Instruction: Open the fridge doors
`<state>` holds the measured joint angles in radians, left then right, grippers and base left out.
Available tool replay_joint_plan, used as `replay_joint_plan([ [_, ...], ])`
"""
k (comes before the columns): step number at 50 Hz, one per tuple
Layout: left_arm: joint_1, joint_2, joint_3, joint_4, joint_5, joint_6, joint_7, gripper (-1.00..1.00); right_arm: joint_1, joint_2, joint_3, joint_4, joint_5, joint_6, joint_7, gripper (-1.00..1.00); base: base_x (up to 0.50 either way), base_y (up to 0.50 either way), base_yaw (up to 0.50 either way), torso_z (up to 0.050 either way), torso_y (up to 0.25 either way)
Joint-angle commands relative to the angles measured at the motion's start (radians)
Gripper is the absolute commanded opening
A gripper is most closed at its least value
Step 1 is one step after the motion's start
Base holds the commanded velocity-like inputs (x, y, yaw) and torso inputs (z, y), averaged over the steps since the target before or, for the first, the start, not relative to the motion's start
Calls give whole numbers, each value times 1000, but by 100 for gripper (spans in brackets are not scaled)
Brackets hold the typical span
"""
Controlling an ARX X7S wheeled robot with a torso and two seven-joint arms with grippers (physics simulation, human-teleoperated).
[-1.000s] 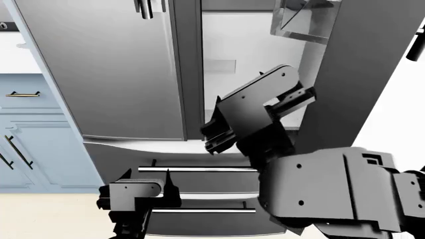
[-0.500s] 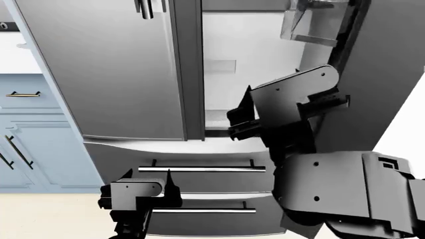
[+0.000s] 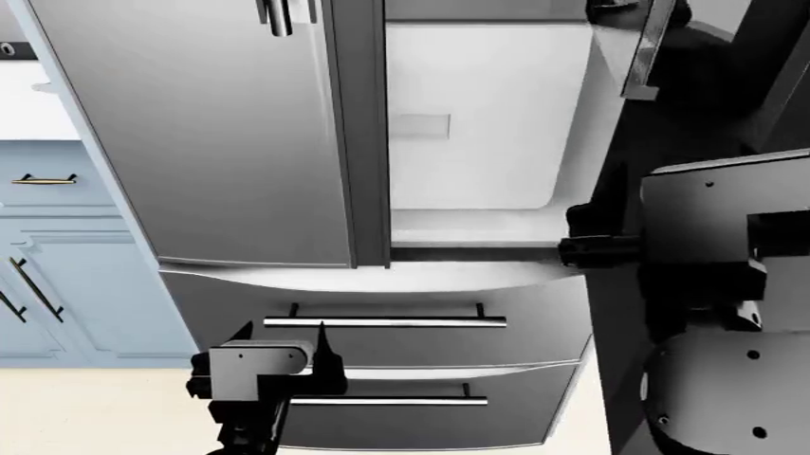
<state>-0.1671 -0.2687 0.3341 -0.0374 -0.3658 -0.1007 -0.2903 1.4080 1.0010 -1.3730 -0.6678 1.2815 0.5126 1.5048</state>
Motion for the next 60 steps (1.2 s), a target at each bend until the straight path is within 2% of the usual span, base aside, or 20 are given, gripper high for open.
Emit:
replay_joint_plan([
  [1,7,-9,-1,13,-7,-1,-5,100,-39,173,32,5,-9,-20,7,100,0,0,0,0,0],
  [10,2,-8,5,9,-7,-3,-7,100,-81,251,27,49,-38,-46,21,100,0,0,0,0,0],
  [18,3,-8,4,9,-12,1,-9,100,-96,285,39,148,-42,-98,-54,100,0,0,0,0,0],
  [24,0,-8,7,7,-14,0,-10,100,-108,309,34,207,-57,-92,-49,100,0,0,0,0,0],
  [32,-4,-7,9,3,-15,0,-13,100,-155,232,12,271,-133,-172,-133,100,0,0,0,0,0],
  [40,1,-12,9,10,-17,3,-15,100,-173,206,7,200,-161,-213,-156,100,0,0,0,0,0],
  [47,-2,-11,13,3,-17,7,-15,100,-163,227,25,80,-133,-249,-184,100,0,0,0,0,0],
  [50,-4,-10,17,1,-16,4,-15,100,-173,247,38,19,-116,-315,-217,100,0,0,0,0,0],
  [60,-10,-11,20,3,-18,-1,-19,100,-215,221,36,-15,-141,-412,-283,100,0,0,0,0,0],
])
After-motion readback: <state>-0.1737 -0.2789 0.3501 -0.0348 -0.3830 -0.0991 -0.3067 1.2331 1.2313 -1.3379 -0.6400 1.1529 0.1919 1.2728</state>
